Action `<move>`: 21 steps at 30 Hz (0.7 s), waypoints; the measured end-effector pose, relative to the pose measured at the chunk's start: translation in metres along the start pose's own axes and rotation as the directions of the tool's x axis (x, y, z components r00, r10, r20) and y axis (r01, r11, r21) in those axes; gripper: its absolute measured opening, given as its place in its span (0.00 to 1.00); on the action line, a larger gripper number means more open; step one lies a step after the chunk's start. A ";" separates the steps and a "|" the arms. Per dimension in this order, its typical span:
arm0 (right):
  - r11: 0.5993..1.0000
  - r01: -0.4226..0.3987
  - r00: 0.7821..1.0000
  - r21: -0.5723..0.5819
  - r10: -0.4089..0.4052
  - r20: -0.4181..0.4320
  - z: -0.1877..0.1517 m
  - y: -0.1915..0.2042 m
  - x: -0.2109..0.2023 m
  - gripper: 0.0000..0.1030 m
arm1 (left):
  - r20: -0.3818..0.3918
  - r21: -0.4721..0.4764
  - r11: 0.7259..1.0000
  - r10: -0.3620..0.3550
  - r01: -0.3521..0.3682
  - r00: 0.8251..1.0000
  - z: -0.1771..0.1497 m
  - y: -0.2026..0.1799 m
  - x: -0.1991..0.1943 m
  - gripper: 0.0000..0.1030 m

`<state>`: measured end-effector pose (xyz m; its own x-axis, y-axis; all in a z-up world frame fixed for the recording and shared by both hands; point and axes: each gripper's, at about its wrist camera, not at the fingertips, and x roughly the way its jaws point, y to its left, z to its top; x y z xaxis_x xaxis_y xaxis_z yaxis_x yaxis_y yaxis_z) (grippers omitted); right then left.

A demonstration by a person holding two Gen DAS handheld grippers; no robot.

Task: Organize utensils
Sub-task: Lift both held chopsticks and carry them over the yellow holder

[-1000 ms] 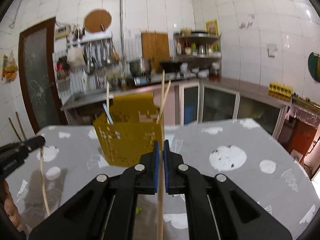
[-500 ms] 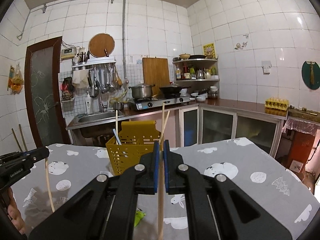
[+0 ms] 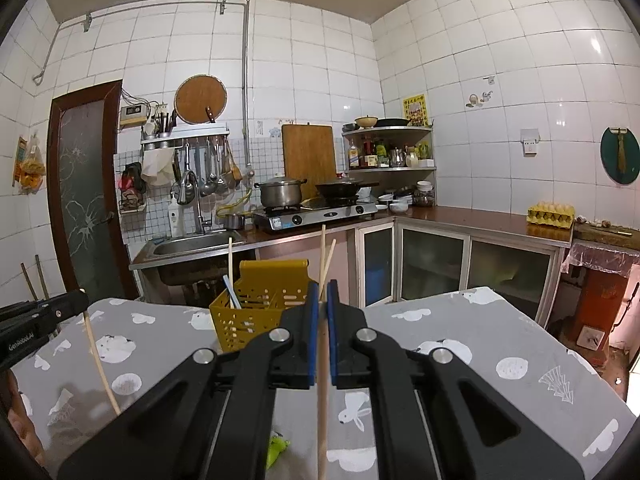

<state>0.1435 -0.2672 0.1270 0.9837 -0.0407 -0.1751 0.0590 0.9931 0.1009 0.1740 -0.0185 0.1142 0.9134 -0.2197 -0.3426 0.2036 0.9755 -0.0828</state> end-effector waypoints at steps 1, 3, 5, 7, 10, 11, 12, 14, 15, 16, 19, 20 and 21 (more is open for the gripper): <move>1.000 0.002 1.000 -0.003 -0.002 0.003 0.003 0.000 0.002 0.04 | 0.004 0.002 1.000 0.003 -0.003 1.000 0.002 0.000 0.001 0.04; 1.000 0.003 1.000 -0.006 -0.003 0.008 0.007 0.000 0.006 0.04 | 0.009 -0.001 1.000 0.001 -0.001 1.000 0.007 0.001 0.004 0.04; 1.000 0.004 1.000 -0.008 -0.004 0.012 0.011 0.000 0.010 0.04 | 0.015 -0.001 1.000 -0.001 0.001 1.000 0.012 0.001 0.006 0.04; 1.000 0.004 1.000 -0.010 -0.003 0.012 0.016 0.000 0.016 0.04 | 0.025 0.003 1.000 0.000 0.000 1.000 0.018 0.000 0.010 0.04; 1.000 0.005 1.000 -0.015 -0.005 0.014 0.022 0.001 0.024 0.04 | 0.034 0.004 1.000 -0.006 0.006 0.999 0.029 -0.001 0.017 0.04; 1.000 0.005 1.000 -0.016 -0.005 0.015 0.024 0.001 0.027 0.04 | 0.037 0.006 1.000 -0.007 0.007 0.999 0.033 -0.002 0.020 0.04; 1.000 0.004 1.000 -0.017 -0.004 0.016 0.027 0.001 0.030 0.04 | 0.040 0.007 1.000 -0.009 0.008 0.999 0.036 -0.003 0.022 0.04; 1.000 0.004 1.000 -0.019 -0.004 0.023 0.033 0.001 0.033 0.04 | 0.048 0.008 1.000 -0.011 0.011 0.999 0.043 -0.004 0.027 0.04; 1.000 0.004 1.000 -0.019 -0.004 0.028 0.038 0.000 0.035 0.04 | 0.052 0.010 1.000 -0.013 0.013 0.999 0.048 -0.005 0.029 0.04; 1.000 0.004 0.999 -0.019 -0.004 0.032 0.042 0.000 0.037 0.04 | 0.058 0.011 1.000 -0.015 0.014 0.998 0.051 -0.006 0.030 0.04; 1.000 0.006 0.999 -0.021 -0.004 0.050 0.058 0.001 0.042 0.04 | 0.077 0.013 1.000 -0.020 0.019 0.997 0.067 -0.008 0.036 0.04; 1.000 0.006 0.998 -0.021 -0.005 0.056 0.062 0.001 0.043 0.04 | 0.085 0.013 1.000 -0.025 0.024 0.996 0.074 -0.009 0.037 0.04; 1.000 0.006 0.998 -0.021 -0.005 0.064 0.069 0.001 0.045 0.04 | 0.092 0.013 1.000 -0.028 0.027 0.995 0.081 -0.010 0.039 0.04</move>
<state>0.1993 -0.2752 0.1872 0.9923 -0.0524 -0.1124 0.0615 0.9950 0.0793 0.2365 -0.0365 0.1775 0.9358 -0.2459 -0.2528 0.2329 0.9692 -0.0804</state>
